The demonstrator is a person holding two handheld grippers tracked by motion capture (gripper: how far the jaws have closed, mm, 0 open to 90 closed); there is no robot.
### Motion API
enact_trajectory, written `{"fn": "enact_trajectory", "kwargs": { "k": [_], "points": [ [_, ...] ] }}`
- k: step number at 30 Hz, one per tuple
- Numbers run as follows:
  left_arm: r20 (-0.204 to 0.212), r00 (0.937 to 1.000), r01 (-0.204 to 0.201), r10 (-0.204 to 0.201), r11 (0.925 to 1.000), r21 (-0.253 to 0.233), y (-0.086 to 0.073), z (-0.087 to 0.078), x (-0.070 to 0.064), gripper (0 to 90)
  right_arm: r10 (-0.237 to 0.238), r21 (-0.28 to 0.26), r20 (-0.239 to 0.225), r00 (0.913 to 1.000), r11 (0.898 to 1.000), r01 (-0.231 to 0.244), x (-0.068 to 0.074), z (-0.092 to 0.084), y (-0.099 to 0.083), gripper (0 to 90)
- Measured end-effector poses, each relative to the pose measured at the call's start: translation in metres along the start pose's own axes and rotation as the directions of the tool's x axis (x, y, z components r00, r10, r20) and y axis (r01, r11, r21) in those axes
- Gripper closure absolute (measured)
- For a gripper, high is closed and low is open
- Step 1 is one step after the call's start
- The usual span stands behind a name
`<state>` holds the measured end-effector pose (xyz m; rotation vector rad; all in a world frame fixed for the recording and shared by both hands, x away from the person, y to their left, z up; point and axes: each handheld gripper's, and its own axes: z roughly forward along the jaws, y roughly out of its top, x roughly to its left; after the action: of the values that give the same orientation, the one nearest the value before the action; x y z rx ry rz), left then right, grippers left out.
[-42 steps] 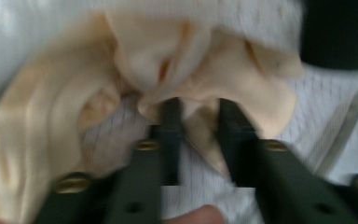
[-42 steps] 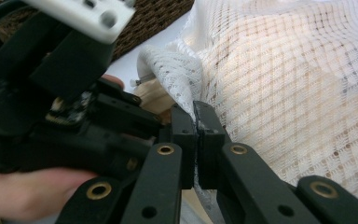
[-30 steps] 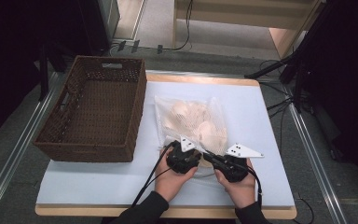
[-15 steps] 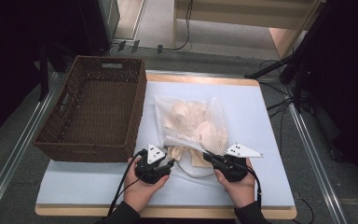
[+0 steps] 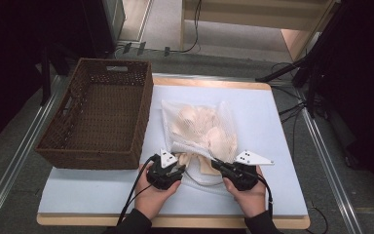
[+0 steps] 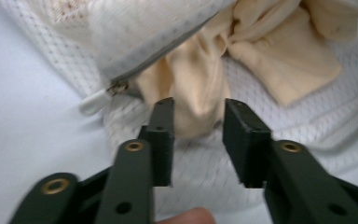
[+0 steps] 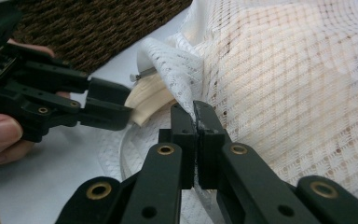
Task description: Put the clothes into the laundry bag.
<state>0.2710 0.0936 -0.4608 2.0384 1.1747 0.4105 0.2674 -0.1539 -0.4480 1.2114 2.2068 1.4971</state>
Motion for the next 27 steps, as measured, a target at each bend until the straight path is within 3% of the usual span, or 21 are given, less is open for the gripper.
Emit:
{"fn": "enact_trajectory", "kwargs": {
  "k": [3,6,9,11,14,17,19,22,24,27],
  "points": [
    [-0.039,0.9988,0.029,-0.028,0.9994,0.019,0.006,0.011,-0.002,54.5,-0.003,-0.001,0.002,1.0000,1.000,0.003,0.001,0.000,0.000,89.0],
    [-0.061,0.9980,0.017,-0.015,0.9992,0.035,0.008,0.016,-0.006,73.2,-0.007,-0.002,0.004,1.0000,1.000,0.007,0.000,-0.001,0.000,89.0],
    [-0.023,0.9997,-0.004,0.004,1.0000,0.002,0.012,0.009,-0.012,81.1,-0.003,-0.004,0.003,1.0000,1.000,0.003,-0.002,-0.001,0.000,89.0],
    [0.045,0.9990,-0.008,0.008,0.9998,-0.017,0.018,0.008,-0.018,82.3,-0.003,-0.006,0.003,1.0000,1.000,0.003,-0.002,-0.001,0.000,89.0],
    [0.142,0.9899,0.002,0.005,0.9990,-0.045,0.033,0.015,-0.026,83.3,0.004,-0.011,-0.006,1.0000,1.000,-0.004,0.000,-0.001,0.002,89.0],
    [0.121,0.9926,0.013,-0.002,0.9963,-0.085,0.046,0.027,-0.029,83.3,-0.003,-0.030,-0.019,0.9998,1.000,0.002,0.006,-0.004,0.006,89.1],
    [0.054,0.9984,0.016,-0.012,0.9974,-0.070,0.049,0.039,-0.025,83.3,-0.004,-0.037,-0.026,0.9997,0.999,0.003,0.007,-0.006,0.007,89.2],
    [-0.023,0.9992,0.032,-0.032,0.9990,-0.032,0.044,0.055,-0.016,83.2,0.005,-0.029,-0.040,0.9992,1.000,-0.006,0.007,-0.008,0.007,89.2],
    [-0.001,0.9989,0.048,-0.048,0.9984,-0.032,0.038,0.058,-0.013,82.7,0.003,-0.018,-0.035,0.9994,1.000,-0.003,0.006,-0.006,0.004,89.2],
    [0.043,0.9989,0.021,-0.020,0.9995,-0.026,0.034,0.050,-0.013,76.0,0.008,0.000,-0.029,0.9996,1.000,-0.008,0.004,-0.004,0.000,89.2]
  ]
}}
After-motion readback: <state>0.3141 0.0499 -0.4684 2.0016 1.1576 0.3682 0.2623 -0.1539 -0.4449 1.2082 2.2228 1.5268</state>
